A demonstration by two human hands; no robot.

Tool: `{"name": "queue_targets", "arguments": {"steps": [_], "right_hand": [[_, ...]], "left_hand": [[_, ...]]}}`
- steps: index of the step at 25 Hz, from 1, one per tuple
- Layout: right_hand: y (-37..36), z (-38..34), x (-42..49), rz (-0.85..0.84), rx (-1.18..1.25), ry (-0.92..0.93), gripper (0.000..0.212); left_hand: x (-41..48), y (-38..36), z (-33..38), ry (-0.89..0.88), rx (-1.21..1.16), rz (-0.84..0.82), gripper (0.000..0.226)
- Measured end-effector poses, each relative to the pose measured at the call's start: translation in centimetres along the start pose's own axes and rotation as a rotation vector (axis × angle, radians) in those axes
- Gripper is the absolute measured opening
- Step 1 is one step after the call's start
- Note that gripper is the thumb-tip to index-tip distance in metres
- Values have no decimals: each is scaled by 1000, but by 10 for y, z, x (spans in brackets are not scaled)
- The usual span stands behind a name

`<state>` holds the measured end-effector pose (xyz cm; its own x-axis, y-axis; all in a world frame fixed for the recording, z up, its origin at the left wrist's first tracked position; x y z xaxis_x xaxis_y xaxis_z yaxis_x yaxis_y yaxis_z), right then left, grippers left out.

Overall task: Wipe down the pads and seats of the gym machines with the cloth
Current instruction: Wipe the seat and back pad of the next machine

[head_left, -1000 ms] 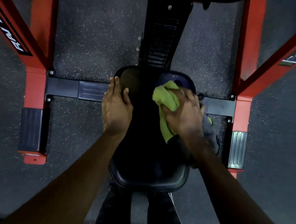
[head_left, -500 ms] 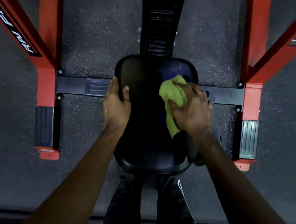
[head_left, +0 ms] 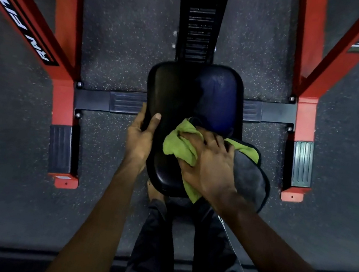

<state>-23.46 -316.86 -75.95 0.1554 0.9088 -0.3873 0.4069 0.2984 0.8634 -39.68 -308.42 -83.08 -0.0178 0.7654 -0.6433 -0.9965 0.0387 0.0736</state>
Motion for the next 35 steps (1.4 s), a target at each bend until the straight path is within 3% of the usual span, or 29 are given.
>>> {"name": "queue_targets", "arguments": {"steps": [6,9,12,17,21,24,27,32,35], "right_hand": [[-10,-32,-52,16,26,67,61],[-14,-29,-72,56,111,-58,60],[-21,-43,-71,80,147,-181,65],[-23,-19,-97,122,182,-82,61],[-27,8,-122,267,506,-282,58],[-27,40,-110,424,807,-475,58],[-29,43,-112,466,1008,-566,58],[-45,23,-143,487,1042,-524,65],[-53,46,-133,504,1285,-693,56]], "left_hand": [[-14,10,-12,134,-41,-9,46],[-24,9,-18,117,101,-16,52],[-35,6,-27,61,88,-100,56],[-32,9,-31,70,169,-68,67],[-47,-4,-18,-126,509,117,64],[-65,-22,-6,-330,692,201,43],[-78,-28,-2,-435,743,192,35],[-79,-27,2,-532,810,218,30],[-90,-41,7,-683,873,130,28]]}}
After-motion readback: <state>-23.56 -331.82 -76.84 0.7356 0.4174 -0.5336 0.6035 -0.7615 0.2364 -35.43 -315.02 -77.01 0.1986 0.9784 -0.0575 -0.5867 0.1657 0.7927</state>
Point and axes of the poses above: each hand's wrist, its own x-axis towards the middle knuckle, its own y-axis out of the back of the hand, z = x × y, the point moved 3 cm from there along x, towards the middle knuckle
